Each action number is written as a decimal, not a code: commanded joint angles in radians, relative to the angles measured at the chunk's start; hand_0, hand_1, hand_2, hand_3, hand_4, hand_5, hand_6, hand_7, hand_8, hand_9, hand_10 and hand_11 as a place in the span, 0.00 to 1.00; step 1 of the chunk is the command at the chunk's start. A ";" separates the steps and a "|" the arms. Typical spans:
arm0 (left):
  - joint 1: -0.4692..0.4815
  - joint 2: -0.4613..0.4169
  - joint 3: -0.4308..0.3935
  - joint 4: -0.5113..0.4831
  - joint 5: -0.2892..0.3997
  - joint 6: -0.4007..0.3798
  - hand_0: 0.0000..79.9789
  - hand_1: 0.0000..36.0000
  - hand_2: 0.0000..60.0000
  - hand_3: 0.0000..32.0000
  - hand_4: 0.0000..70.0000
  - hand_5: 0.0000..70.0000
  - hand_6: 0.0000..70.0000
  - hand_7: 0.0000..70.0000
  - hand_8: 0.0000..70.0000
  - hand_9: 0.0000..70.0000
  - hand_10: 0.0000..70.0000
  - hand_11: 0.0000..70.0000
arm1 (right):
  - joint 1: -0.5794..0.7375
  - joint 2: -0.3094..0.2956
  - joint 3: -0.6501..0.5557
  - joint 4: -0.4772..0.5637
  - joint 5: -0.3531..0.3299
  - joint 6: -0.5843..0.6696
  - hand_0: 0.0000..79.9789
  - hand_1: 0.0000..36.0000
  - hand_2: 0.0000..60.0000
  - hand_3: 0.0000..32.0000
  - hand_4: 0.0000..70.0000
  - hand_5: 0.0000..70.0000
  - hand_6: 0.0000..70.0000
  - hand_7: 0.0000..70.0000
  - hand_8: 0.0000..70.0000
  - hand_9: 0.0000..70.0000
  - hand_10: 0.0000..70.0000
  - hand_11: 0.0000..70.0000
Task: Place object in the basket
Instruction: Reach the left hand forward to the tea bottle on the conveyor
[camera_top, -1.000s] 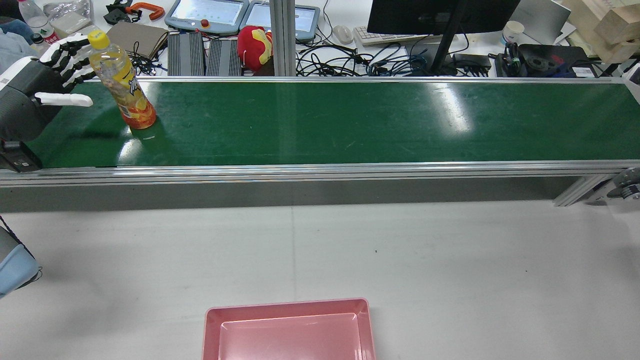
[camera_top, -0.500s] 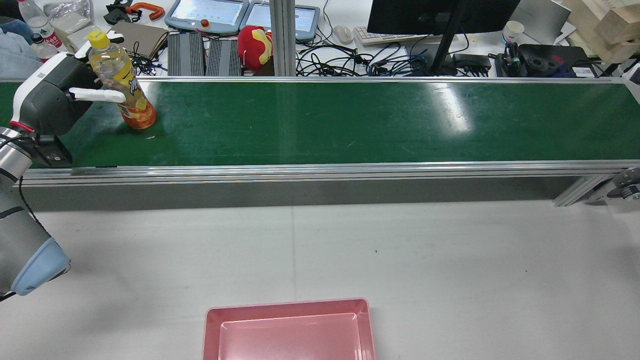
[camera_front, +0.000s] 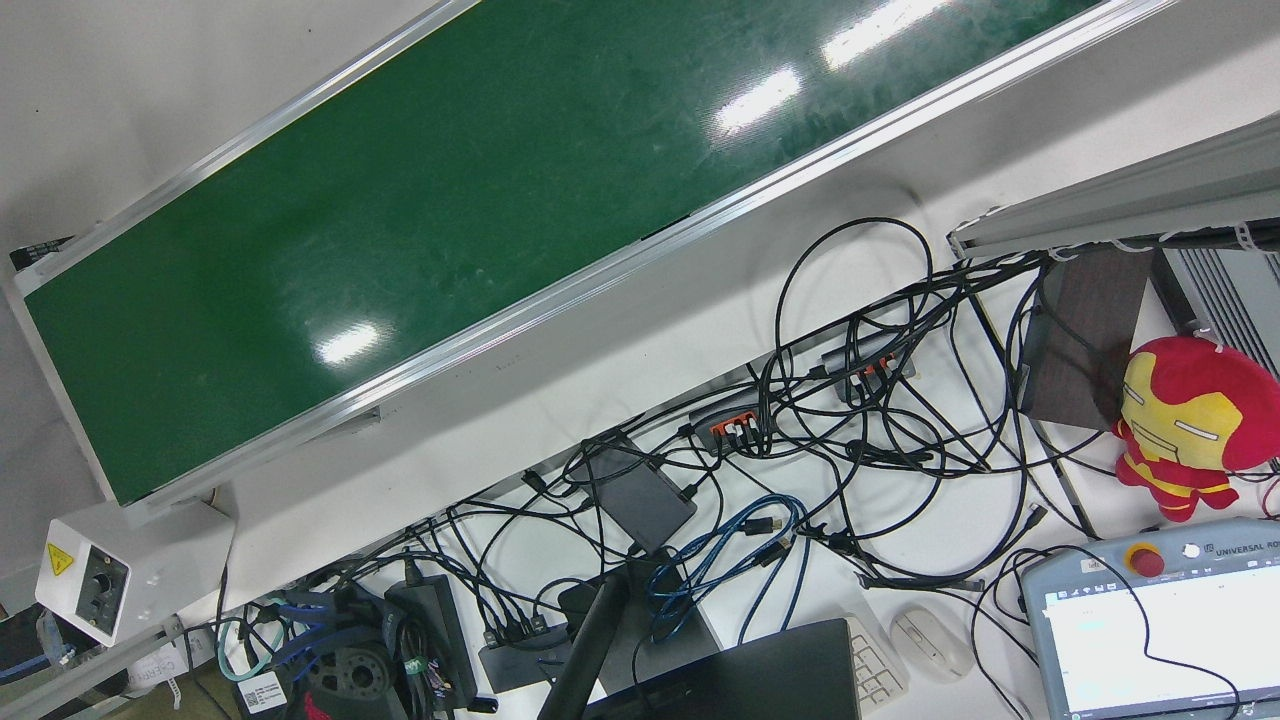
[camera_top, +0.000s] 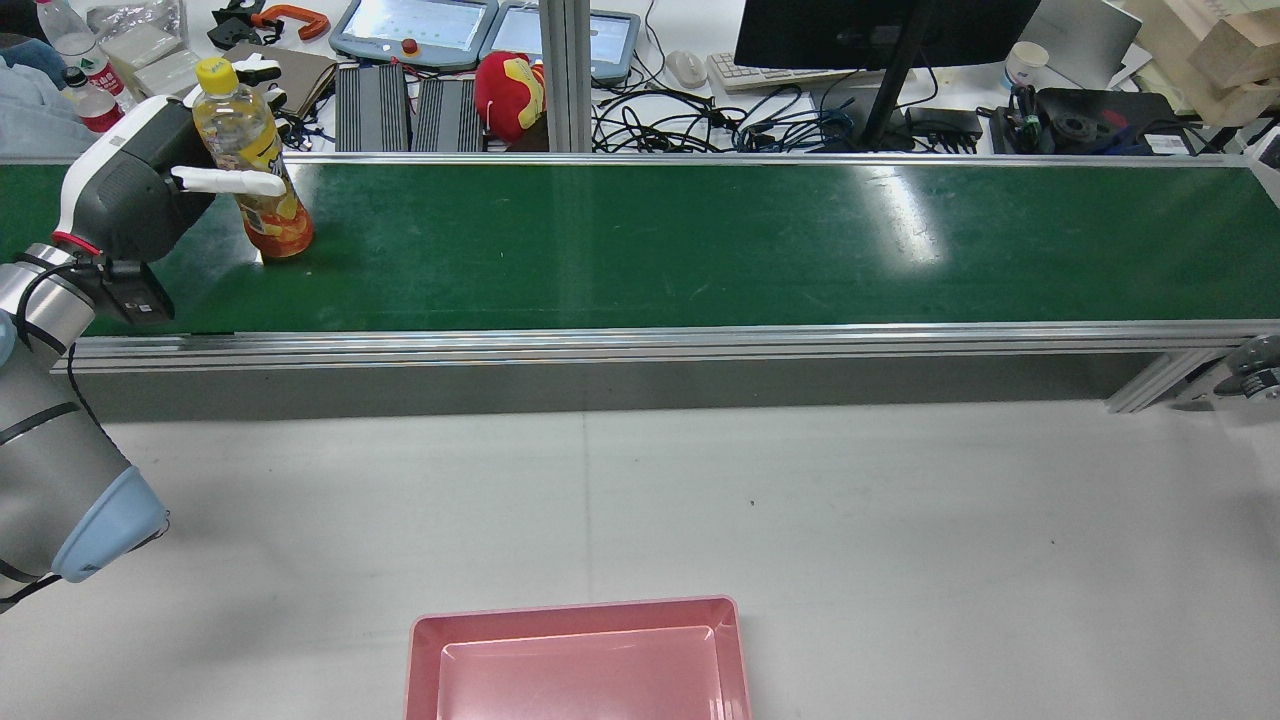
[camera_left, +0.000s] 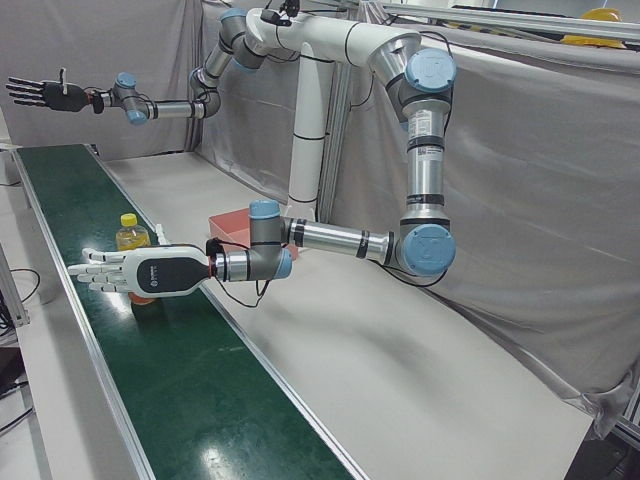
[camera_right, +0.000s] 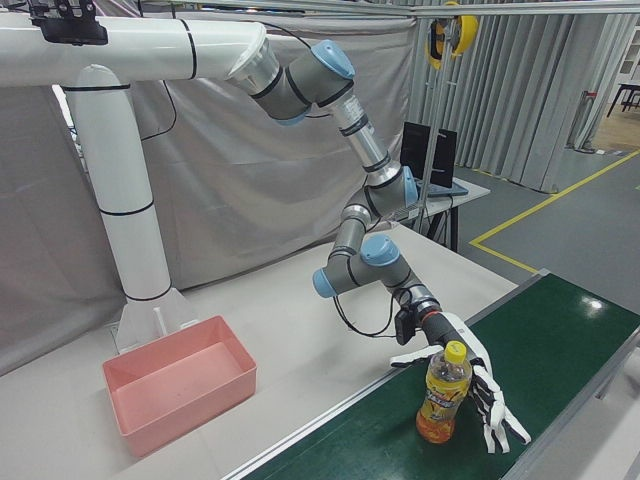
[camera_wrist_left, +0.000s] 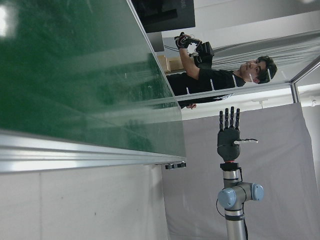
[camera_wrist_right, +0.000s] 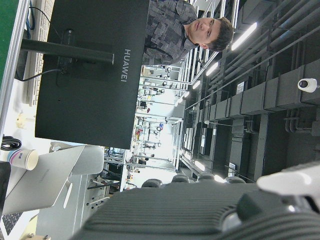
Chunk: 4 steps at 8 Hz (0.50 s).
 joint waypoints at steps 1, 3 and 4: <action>0.002 -0.024 -0.003 0.100 -0.062 -0.003 0.77 0.60 0.37 0.00 0.54 0.99 0.36 0.37 0.54 0.68 0.72 1.00 | 0.000 0.000 0.000 0.000 0.000 0.000 0.00 0.00 0.00 0.00 0.00 0.00 0.00 0.00 0.00 0.00 0.00 0.00; 0.003 -0.028 -0.006 0.112 -0.063 -0.003 0.74 0.65 1.00 0.00 0.66 1.00 0.89 0.78 1.00 1.00 1.00 1.00 | 0.000 0.000 0.000 0.000 0.000 0.000 0.00 0.00 0.00 0.00 0.00 0.00 0.00 0.00 0.00 0.00 0.00 0.00; 0.003 -0.033 -0.012 0.112 -0.063 -0.006 0.71 0.66 1.00 0.00 0.69 1.00 0.92 0.81 1.00 1.00 1.00 1.00 | 0.000 0.000 0.000 0.000 0.000 0.000 0.00 0.00 0.00 0.00 0.00 0.00 0.00 0.00 0.00 0.00 0.00 0.00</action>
